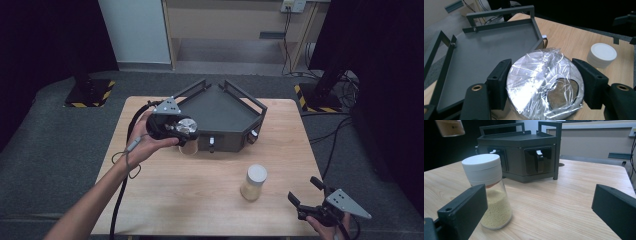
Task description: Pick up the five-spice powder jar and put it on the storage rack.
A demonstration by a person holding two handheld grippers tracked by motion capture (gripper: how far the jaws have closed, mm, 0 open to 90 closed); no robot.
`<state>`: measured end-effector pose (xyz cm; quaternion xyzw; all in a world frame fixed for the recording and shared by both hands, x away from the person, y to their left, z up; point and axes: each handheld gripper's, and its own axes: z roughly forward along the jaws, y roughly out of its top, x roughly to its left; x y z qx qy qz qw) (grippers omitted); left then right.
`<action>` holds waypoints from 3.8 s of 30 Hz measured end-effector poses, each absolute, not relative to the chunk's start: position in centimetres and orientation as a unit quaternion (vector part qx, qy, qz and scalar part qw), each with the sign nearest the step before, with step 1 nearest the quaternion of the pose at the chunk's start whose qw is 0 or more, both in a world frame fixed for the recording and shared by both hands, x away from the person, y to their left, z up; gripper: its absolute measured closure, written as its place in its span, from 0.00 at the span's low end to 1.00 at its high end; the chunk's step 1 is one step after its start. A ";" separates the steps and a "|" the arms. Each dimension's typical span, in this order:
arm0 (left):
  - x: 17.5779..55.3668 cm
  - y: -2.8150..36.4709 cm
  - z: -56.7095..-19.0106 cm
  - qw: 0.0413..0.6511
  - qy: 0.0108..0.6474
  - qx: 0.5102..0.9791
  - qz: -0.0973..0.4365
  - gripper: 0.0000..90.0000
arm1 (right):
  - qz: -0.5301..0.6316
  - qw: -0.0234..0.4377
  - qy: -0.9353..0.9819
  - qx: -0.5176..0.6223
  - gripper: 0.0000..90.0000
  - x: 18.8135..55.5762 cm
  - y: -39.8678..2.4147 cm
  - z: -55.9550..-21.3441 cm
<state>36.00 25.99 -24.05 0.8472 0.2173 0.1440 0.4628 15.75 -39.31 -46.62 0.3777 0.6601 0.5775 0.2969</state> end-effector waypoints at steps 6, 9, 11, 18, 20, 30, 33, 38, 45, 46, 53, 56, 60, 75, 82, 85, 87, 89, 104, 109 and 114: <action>38.6 26.2 -23.8 0.462 0.207 0.852 0.135 0.37 | 0.577 0.295 0.658 0.385 0.01 16.1 -39.3 -46.8; 40.1 26.5 -23.8 0.466 0.205 0.851 0.131 0.37 | 0.577 0.292 0.657 0.387 0.01 16.2 -39.3 -46.9; 41.2 26.6 -23.8 0.468 0.208 0.849 0.129 0.37 | 0.576 0.292 0.657 0.390 0.01 16.3 -39.3 -46.9; 44.4 25.8 -24.0 0.456 0.211 0.853 0.141 0.37 | 0.576 0.290 0.653 0.396 0.01 16.5 -39.3 -47.0; 45.5 25.6 -24.1 0.455 0.212 0.853 0.143 0.37 | 0.577 0.290 0.653 0.396 0.01 16.5 -39.4 -47.1; 48.4 24.7 -25.2 0.462 0.239 0.839 0.160 0.37 | 0.577 0.291 0.653 0.396 0.01 16.4 -39.4 -47.1; 49.1 24.3 -25.5 0.461 0.245 0.838 0.161 0.37 | 0.577 0.291 0.652 0.398 0.01 16.3 -39.4 -47.1; 49.9 24.1 -26.2 0.457 0.256 0.837 0.161 0.37 | 0.578 0.292 0.650 0.398 0.01 16.2 -39.4 -47.1; 50.3 23.8 -26.6 0.450 0.258 0.839 0.164 0.37 | 0.576 0.290 0.652 0.399 0.01 16.3 -39.4 -47.1; 50.3 23.8 -26.6 0.450 0.258 0.839 0.164 0.37 | 0.576 0.290 0.652 0.399 0.01 16.3 -39.4 -47.1; 50.8 23.5 -27.1 0.448 0.263 0.840 0.157 0.37 | 0.576 0.290 0.652 0.398 0.01 16.3 -39.4 -47.1; 51.0 23.5 -27.3 0.449 0.267 0.838 0.157 0.37 | 0.577 0.291 0.651 0.398 0.01 16.2 -39.4 -47.1; 51.1 23.4 -27.5 0.446 0.268 0.839 0.157 0.37 | 0.577 0.290 0.651 0.399 0.01 16.2 -39.5 -47.1; 50.3 24.0 -27.5 0.478 0.275 0.818 0.164 0.09 | 0.578 0.290 0.651 0.397 0.01 16.2 -39.5 -47.1; 49.7 24.6 -26.1 0.492 0.278 0.808 0.166 0.07 | 0.576 0.290 0.651 0.399 0.01 16.3 -39.4 -47.1; 49.0 24.9 -25.0 0.504 0.269 0.802 0.175 0.07 | 0.577 0.290 0.651 0.400 0.01 16.2 -39.4 -47.1; 48.4 25.1 -24.3 0.514 0.261 0.797 0.179 0.06 | 0.577 0.291 0.650 0.400 0.01 16.2 -39.4 -47.1; 47.8 25.3 -23.7 0.521 0.254 0.795 0.178 0.06 | 0.577 0.291 0.650 0.400 0.01 16.2 -39.4 -47.1; 40.0 27.5 -21.6 0.553 0.202 0.785 0.189 0.05 | 0.575 0.291 0.652 0.399 0.01 16.2 -39.4 -47.1; 37.4 28.8 -21.7 0.566 0.196 0.777 0.191 0.05 | 0.574 0.291 0.654 0.397 0.01 16.2 -39.3 -47.0; 35.1 30.1 -22.6 0.577 0.196 0.769 0.193 0.05 | 0.575 0.292 0.656 0.394 0.01 16.1 -39.3 -47.0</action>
